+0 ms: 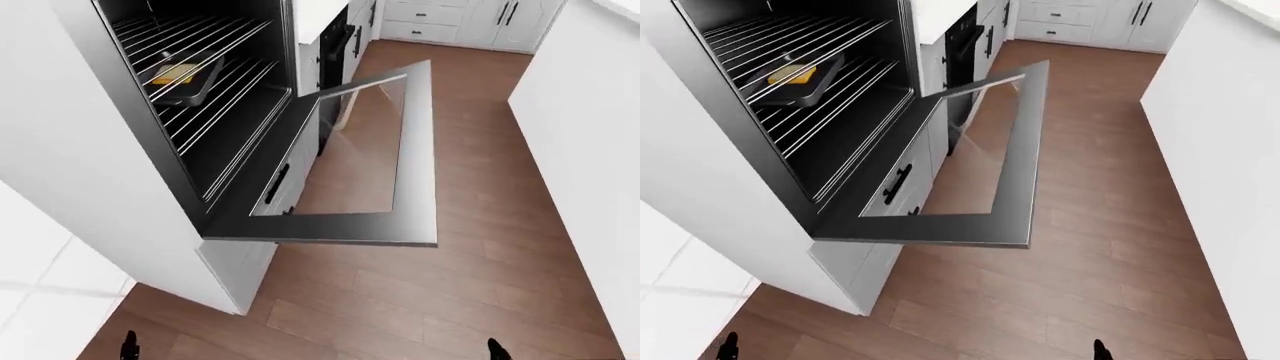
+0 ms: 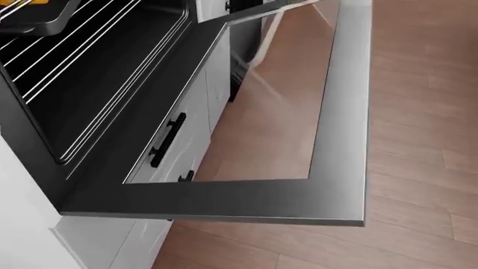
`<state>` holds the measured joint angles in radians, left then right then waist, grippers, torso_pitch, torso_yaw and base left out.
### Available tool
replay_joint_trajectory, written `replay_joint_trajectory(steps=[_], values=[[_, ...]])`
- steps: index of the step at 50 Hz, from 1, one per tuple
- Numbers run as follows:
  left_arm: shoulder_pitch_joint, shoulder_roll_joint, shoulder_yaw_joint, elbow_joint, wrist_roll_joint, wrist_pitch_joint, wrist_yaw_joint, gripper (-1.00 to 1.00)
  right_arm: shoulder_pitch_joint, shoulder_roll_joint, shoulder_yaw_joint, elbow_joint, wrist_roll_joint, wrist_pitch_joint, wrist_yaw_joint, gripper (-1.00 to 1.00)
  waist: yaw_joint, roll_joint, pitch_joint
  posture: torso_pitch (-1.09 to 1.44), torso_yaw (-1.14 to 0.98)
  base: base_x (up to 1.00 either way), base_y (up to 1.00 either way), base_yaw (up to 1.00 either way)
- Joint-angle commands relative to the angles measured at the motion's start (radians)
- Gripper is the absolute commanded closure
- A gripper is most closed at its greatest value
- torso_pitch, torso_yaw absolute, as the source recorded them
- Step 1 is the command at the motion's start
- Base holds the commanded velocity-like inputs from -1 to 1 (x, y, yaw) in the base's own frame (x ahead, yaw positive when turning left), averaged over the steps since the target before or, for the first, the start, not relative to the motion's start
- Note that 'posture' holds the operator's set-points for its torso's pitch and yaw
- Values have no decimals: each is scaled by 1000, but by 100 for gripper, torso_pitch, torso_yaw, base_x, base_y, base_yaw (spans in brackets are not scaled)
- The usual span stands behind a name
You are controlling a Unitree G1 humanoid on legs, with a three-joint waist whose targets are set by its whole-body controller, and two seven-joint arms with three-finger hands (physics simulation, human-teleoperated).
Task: Close the oven door.
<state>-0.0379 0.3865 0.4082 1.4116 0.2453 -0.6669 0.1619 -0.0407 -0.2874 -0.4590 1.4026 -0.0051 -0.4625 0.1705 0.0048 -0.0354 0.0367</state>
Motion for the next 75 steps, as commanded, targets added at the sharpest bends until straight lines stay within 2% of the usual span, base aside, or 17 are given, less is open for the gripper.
replay_joint_trajectory(steps=[1, 4, 6, 10, 14, 16, 17, 26, 30, 31, 35, 39, 43, 44, 51, 61, 75], values=[[-9, 17, 5, -21, -6, -25, 9, -100, -4, -14, -3, -12, 3, -16, 2, -100, -1, 2, -7, 0, 0, 10, 30, 0], [-9, 17, 6, -21, -7, -25, 8, -100, -5, -14, -3, -12, 3, -16, 3, -100, -3, -47, -8, 0, 0, 15, 27, 0], [-9, 17, 6, -21, -6, -25, 9, -100, -4, -14, -3, -12, 2, -16, 4, -100, -12, 5, -4, 0, 0, 16, 20, 0], [-9, 17, 5, -21, -6, -26, 9, -100, -3, -13, -2, -12, 0, -16, 4, -100, -16, 1, -5, 0, 0, 18, 17, 0], [-9, 17, 5, -21, -6, -26, 9, -100, -3, -13, -1, -12, -1, -16, 5, -100, -22, 67, 7, 0, 0, 19, 12, 0], [-10, 17, 5, -21, -6, -26, 9, -100, -4, -13, -1, -12, -1, -15, 4, -100, -16, 142, -16, 0, 0, 20, 12, 0], [-10, 17, 6, -21, -7, -25, 9, -100, -4, -13, -1, -12, -1, -15, 4, -100, -7, 97, -6, 0, 0, 20, 12, 0], [-10, 16, 6, -21, -7, -25, 8, -100, -3, -13, -2, -12, 1, -15, 7, -100, 3, 41, 6, 0, 0, 19, 12, 0], [-10, 17, 6, -21, -9, -25, 8, -100, -4, -14, -2, -12, 0, -14, 7, -100, -1, -52, -19, 0, 0, 20, 9, 0], [-10, 17, 6, -21, -9, -25, 8, -100, -4, -14, -1, -12, 0, -15, 7, -100, -12, 3, -8, 0, 0, 20, 8, 0], [-11, 17, 6, -21, -9, -25, 8, -100, -4, -15, -2, -12, 1, -14, 8, -100, -17, -6, -13, 0, 0, 19, 8, 0], [-10, 16, 5, -21, -8, -24, 9, -100, -6, -15, -3, -12, 2, -13, 9, -100, -18, 36, -2, 0, 0, 20, 8, 0], [-11, 17, 6, -21, -10, -24, 8, -100, -5, -12, -3, -12, 2, -15, 7, -100, -7, 152, -28, 0, 0, 11, 4, 0], [-11, 16, 6, -21, -9, -24, 8, -100, -6, -13, -5, -12, 5, -14, 7, -100, -5, 92, 9, 0, 0, 2, 0, 0], [-11, 16, 6, -21, -10, -25, 8, -100, -6, -12, -9, -12, 15, -18, 10, -100, -12, 21, 17, 0, 0, 0, 0, 0], [-11, 16, 7, -21, -11, -23, 9, -100, -30, -15, -36, -13, 78, 78, -23, -100, -14, 39, -26, 0, 0, 0, 0, 0], [-10, 16, 7, -21, -12, -24, 10, -100, -65, -23, -84, -14, 268, -10, 134, -100, -22, 54, -14, 0, 0, 0, 0, 0]])
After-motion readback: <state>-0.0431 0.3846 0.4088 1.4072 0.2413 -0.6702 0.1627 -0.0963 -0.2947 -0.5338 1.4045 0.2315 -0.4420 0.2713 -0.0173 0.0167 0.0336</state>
